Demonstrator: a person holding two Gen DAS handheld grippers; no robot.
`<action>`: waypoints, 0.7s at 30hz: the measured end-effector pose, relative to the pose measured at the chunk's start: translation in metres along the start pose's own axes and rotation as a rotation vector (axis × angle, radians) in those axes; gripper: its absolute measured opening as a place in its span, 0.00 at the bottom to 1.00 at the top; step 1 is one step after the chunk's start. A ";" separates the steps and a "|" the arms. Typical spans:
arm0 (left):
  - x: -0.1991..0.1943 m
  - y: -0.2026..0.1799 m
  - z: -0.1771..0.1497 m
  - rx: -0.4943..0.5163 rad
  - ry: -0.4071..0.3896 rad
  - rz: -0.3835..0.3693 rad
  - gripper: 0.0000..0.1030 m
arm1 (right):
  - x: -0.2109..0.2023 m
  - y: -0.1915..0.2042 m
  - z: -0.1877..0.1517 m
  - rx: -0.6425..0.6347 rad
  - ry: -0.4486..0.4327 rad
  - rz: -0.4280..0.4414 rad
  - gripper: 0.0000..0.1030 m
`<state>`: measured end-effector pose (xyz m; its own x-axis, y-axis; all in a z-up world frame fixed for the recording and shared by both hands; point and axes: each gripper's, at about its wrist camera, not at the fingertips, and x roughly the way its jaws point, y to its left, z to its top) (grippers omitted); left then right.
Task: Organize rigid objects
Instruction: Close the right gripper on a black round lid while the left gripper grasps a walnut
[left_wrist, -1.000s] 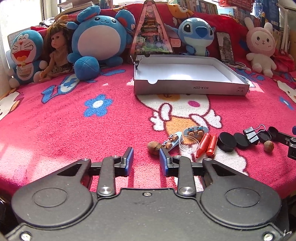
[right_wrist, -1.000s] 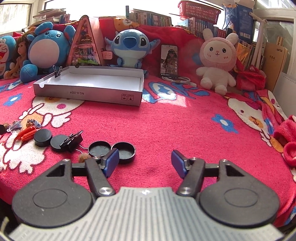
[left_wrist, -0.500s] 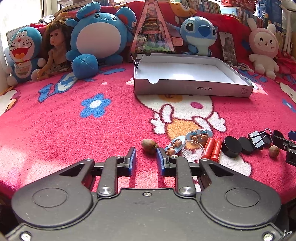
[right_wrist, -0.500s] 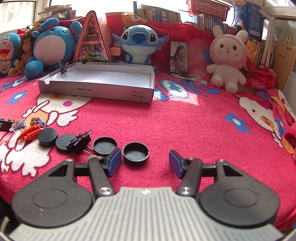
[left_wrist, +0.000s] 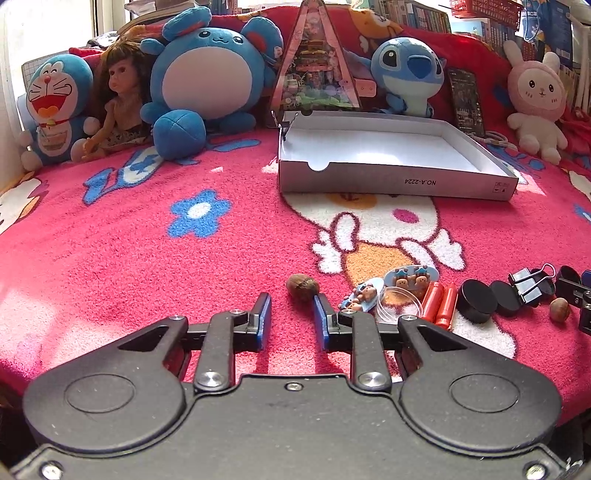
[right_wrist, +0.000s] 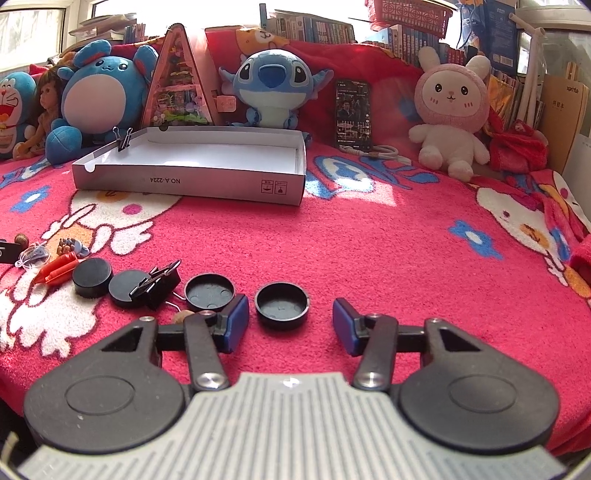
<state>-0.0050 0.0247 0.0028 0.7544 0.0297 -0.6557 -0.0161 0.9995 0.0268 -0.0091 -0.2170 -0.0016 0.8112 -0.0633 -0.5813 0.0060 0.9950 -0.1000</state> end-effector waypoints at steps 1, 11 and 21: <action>0.000 0.000 0.000 0.001 -0.001 -0.001 0.23 | 0.000 0.000 0.000 -0.001 0.000 0.001 0.57; 0.008 -0.001 0.007 -0.002 -0.018 -0.026 0.24 | 0.001 0.004 0.002 -0.008 0.000 0.023 0.44; 0.019 -0.007 0.009 0.010 -0.028 -0.017 0.19 | 0.001 0.008 0.002 -0.018 0.002 0.035 0.37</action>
<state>0.0158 0.0182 -0.0029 0.7724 0.0127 -0.6350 0.0030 0.9997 0.0237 -0.0074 -0.2088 -0.0015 0.8097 -0.0286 -0.5861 -0.0331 0.9950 -0.0944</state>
